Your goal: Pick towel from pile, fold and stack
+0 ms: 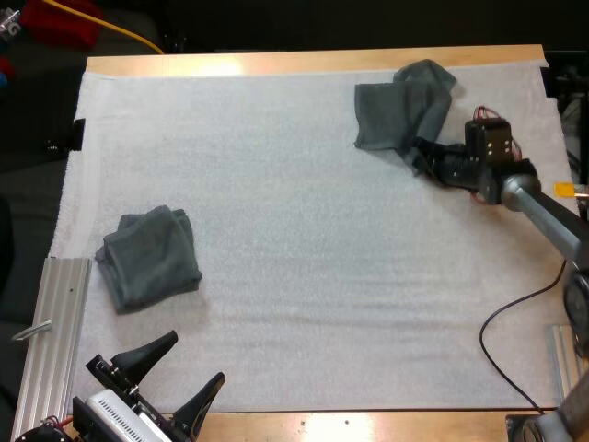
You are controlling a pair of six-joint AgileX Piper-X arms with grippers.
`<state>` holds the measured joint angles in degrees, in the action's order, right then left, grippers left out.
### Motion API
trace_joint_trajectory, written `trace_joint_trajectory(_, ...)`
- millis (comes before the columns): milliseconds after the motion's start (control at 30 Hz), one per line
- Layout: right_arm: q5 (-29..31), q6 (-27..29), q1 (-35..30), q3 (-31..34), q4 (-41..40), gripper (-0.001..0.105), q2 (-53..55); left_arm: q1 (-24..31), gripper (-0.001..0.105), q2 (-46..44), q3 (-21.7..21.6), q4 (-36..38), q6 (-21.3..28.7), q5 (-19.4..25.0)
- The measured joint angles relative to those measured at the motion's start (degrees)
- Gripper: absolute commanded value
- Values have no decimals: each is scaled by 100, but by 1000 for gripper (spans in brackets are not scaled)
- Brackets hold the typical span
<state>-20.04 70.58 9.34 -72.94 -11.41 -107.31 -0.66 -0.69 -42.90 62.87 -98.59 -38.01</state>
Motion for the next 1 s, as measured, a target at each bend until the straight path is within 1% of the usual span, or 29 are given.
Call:
trace_joint_trajectory(167, 417, 1270, 178, -371, -799, 1, 897, 0, 70, 0, 0, 0, 0, 0)
trace_joint_trajectory(300, 660, 2011, 368, -967, -1448, 1, 1337, 0, 70, 0, 0, 0, 0, 0)
trace_joint_trajectory(433, 922, 2501, 672, -1680, -2138, 1, 1515, 0, 70, 0, 0, 0, 0, 0)
trace_joint_trajectory(533, 1000, 2742, 888, -2134, -2612, 1, 1528, 0, 70, 0, 0, 0, 0, 0)
trace_joint_trajectory(733, 1257, 2963, 1352, -2829, -3502, 1, 1531, 0, 70, 0, 0, 0, 0, 0)
trace_joint_trajectory(833, 1397, 3119, 1570, -3011, -3887, 1, 1606, 0, 70, 0, 0, 0, 0, 0)
trace_joint_trajectory(1000, 1495, 3160, 1958, -3069, -4278, 1, 1805, 0, 70, 0, 0, 0, 0, -10)
